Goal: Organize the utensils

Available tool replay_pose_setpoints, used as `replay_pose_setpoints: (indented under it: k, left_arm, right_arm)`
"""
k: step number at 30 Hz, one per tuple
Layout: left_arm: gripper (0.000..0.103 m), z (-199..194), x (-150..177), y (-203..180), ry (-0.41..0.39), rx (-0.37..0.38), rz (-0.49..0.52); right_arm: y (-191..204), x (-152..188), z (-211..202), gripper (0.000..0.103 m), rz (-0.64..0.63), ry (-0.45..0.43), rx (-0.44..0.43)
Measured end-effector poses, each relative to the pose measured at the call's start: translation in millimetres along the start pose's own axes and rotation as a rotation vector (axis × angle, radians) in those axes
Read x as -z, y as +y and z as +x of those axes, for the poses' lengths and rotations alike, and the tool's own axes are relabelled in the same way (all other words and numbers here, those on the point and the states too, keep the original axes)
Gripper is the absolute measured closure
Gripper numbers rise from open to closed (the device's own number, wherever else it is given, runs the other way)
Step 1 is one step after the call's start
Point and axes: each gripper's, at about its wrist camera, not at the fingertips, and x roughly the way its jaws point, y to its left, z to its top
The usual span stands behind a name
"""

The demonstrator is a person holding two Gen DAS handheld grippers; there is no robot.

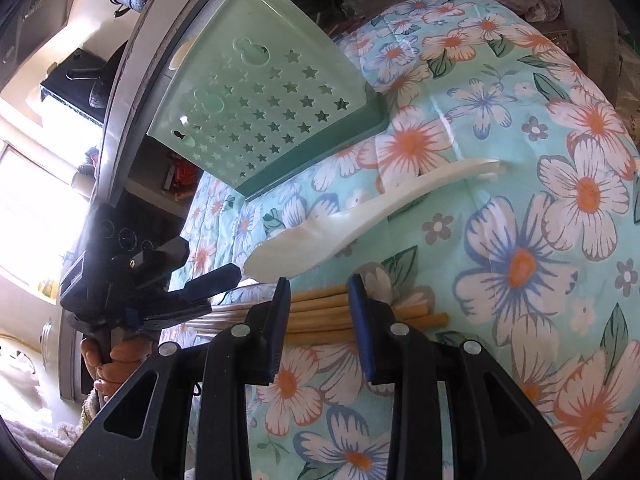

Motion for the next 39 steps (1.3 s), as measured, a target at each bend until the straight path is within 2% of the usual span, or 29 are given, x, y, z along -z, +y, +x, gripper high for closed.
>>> replay_pose_setpoints:
  k: [4,9,12,14,16,17,19,22,26,30,34,39]
  left_arm:
    - [0.057,8,-3,11,-0.002,-0.022,-0.083]
    - [0.059,16,-4,7,0.009,-0.024,-0.111]
    - [0.06,27,-3,3,0.021,-0.071,-0.127]
    - [0.066,31,-3,3,0.018,-0.12,-0.127]
    - [0.083,34,-3,2,0.008,-0.163,-0.135]
    - [0.086,34,-3,2,0.002,-0.175,-0.136]
    - [0.101,36,-2,0,-0.021,-0.195,-0.129]
    - [0.103,29,2,-5,-0.055,-0.22,-0.095]
    - [0.103,4,15,-21,-0.114,-0.236,-0.027]
    - [0.103,-43,34,-34,-0.226,-0.253,0.039]
    - [0.103,-103,52,-37,-0.351,-0.294,0.076]
    - [0.103,-172,73,-30,-0.519,-0.363,0.093]
  right_arm:
    - [-2,-1,2,0.073,0.014,-0.004,-0.011]
    - [-4,-1,3,0.073,0.015,-0.005,-0.021]
    - [-7,0,3,0.073,0.019,-0.006,-0.029]
    - [-7,0,4,0.073,0.02,-0.009,-0.032]
    - [-9,2,2,0.073,0.018,-0.012,-0.032]
    - [-8,2,1,0.073,0.015,-0.016,-0.027]
    - [-8,3,-2,0.073,0.008,-0.025,-0.013]
    - [-8,6,-12,0.073,-0.002,-0.044,0.009]
    - [-6,9,-29,0.073,-0.028,-0.058,0.04]
    - [10,9,-35,0.073,-0.109,-0.04,0.057]
    - [39,4,-20,0.073,-0.219,0.014,0.065]
    - [89,-10,20,0.073,-0.397,0.079,0.064]
